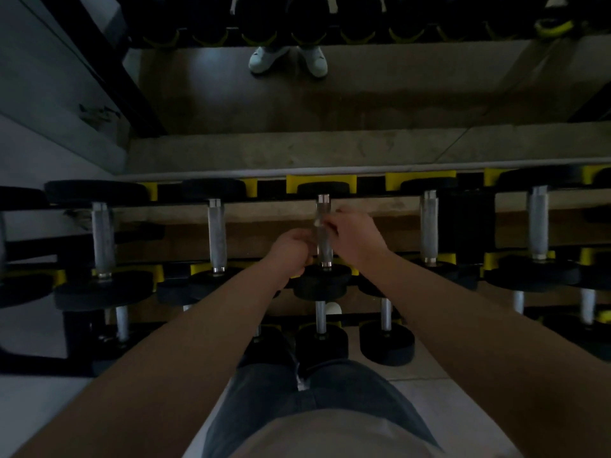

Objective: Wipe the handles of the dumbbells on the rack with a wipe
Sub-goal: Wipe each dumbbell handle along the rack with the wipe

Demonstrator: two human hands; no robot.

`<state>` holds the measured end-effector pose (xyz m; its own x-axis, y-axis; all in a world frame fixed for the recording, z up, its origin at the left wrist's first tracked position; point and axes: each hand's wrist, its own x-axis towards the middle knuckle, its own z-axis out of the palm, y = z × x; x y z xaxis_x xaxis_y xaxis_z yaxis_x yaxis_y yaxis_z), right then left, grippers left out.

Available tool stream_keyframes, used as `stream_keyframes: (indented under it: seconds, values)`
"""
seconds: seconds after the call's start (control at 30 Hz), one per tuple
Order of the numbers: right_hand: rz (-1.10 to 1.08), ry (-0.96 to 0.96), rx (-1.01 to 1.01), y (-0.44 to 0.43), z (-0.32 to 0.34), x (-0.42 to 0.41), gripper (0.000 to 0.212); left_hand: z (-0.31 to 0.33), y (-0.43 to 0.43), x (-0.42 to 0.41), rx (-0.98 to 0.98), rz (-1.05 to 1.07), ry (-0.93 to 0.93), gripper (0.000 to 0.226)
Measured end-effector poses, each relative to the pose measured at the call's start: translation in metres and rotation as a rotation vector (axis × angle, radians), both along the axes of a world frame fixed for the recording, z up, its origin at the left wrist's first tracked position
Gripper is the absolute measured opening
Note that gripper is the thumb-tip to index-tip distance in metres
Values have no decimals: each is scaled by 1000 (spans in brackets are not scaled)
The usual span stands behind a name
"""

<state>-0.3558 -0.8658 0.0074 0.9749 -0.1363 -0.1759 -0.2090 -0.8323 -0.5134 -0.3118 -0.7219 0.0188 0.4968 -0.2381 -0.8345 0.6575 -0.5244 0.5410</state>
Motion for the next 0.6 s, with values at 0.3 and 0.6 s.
stream_keyframes:
  seconds: [0.3, 0.6]
  values:
    - [129, 261, 134, 2, -3, -25, 13, -2, 0, 5, -22, -16, 12, 39]
    - [-269, -68, 128, 8, -2, 22, 17, 2, -7, 13, 32, -46, 9, 35]
